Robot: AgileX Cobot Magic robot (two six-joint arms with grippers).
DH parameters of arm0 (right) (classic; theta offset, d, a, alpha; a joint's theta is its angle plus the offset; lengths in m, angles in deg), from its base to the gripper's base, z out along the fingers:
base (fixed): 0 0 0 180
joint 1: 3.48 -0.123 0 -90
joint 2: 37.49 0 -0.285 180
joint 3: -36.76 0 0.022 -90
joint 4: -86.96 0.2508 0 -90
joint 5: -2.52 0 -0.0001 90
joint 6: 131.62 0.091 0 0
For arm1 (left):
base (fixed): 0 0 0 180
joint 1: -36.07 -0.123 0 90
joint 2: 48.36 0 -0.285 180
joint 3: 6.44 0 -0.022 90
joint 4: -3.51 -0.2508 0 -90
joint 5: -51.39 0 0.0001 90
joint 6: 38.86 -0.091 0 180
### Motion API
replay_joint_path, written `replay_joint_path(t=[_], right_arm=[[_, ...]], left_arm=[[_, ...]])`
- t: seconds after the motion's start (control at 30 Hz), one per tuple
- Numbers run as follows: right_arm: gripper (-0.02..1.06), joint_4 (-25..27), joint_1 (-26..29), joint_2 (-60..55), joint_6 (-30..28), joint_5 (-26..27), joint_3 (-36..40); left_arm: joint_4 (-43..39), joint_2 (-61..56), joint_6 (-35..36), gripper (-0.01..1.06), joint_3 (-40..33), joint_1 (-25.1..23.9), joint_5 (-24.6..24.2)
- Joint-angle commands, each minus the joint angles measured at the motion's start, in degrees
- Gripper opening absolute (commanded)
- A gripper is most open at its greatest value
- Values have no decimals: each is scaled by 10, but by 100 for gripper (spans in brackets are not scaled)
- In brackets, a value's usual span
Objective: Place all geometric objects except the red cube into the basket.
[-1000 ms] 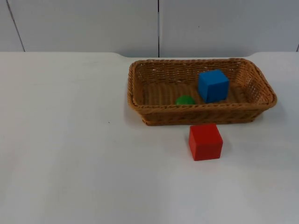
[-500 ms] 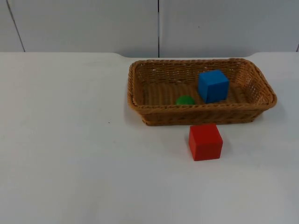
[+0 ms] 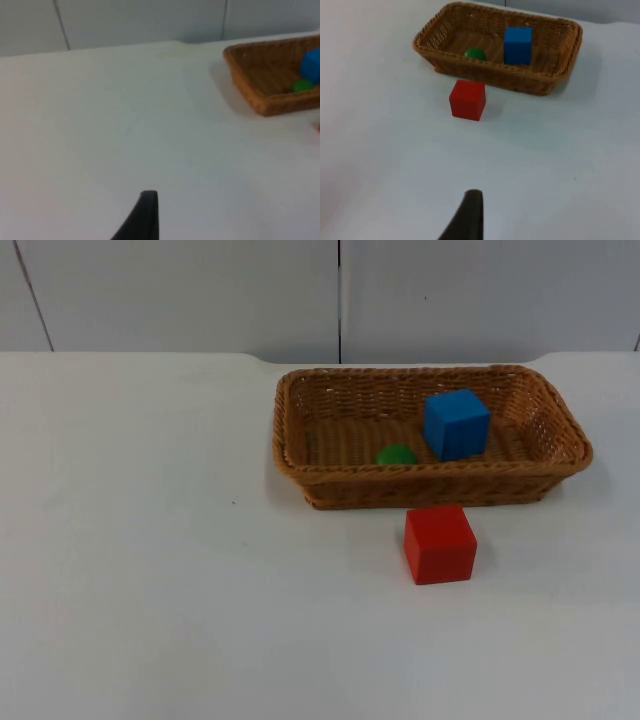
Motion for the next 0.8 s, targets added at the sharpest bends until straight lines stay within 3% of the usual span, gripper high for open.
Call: replay_joint_path(t=[0.0,0.2,0.3,0.43,0.77], right_arm=[[85,0,0,2,-9,10,4],[85,0,0,2,-9,14,7],[85,0,0,2,-9,14,7],[85,0,0,2,-9,14,7],[85,0,0,2,-9,14,7]], left_arm=[[-35,-2,14,97,-1,-2,-5],[-146,-2,107,97,-14,-2,-5],[-149,-2,127,97,-37,-2,-5],[-136,-2,125,97,-56,-2,33],[-119,-2,94,97,-62,-2,36]])
